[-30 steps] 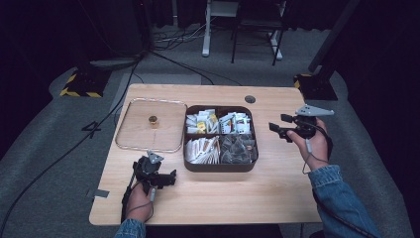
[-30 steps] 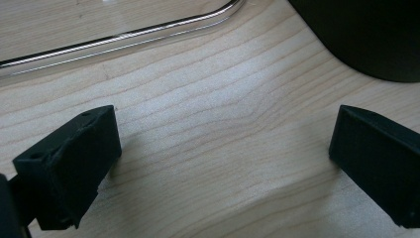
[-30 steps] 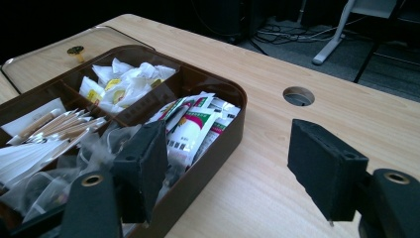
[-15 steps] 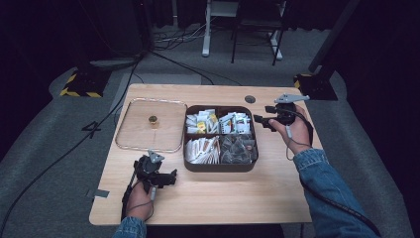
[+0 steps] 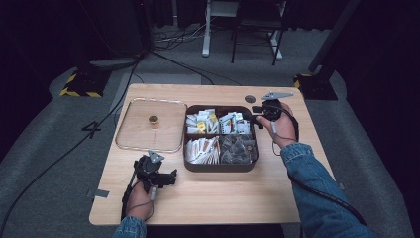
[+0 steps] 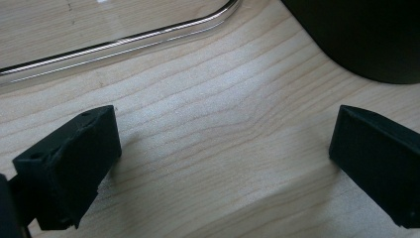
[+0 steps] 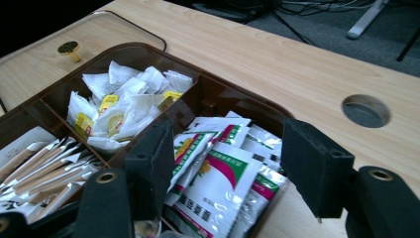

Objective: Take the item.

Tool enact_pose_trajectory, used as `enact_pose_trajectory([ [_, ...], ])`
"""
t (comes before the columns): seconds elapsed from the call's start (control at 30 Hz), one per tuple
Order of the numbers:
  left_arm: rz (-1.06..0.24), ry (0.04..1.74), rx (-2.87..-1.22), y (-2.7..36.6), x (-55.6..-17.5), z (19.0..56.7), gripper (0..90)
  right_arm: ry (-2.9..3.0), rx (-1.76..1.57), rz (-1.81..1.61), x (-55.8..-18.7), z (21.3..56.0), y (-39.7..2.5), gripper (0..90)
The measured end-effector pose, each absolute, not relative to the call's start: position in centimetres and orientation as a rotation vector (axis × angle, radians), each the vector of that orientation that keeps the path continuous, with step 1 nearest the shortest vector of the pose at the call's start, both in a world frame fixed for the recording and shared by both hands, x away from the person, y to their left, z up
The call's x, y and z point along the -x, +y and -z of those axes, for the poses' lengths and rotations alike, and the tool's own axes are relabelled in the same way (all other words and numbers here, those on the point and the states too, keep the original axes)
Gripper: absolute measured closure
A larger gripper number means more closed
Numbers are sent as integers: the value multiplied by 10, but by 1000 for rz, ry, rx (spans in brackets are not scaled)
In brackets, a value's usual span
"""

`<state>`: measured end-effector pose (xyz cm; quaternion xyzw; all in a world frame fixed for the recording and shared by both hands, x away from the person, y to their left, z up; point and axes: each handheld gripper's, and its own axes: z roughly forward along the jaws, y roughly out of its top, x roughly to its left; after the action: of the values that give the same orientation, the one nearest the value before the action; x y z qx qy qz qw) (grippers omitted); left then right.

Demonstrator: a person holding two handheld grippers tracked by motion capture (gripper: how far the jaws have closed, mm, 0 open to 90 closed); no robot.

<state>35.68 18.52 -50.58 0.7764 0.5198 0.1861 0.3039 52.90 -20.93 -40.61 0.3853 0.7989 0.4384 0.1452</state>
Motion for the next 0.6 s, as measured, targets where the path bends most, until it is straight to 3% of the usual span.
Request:
enact_pose_trajectory([
  [0.27, -493, 1377, -2057, 185, -357, 506, 0, 2335, -1160, -1202, -533, 424, -196, 378],
  [0.6, -493, 1378, -2057, 185, -357, 506, 0, 2398, -1205, -1192, -532, 435, -181, 547],
])
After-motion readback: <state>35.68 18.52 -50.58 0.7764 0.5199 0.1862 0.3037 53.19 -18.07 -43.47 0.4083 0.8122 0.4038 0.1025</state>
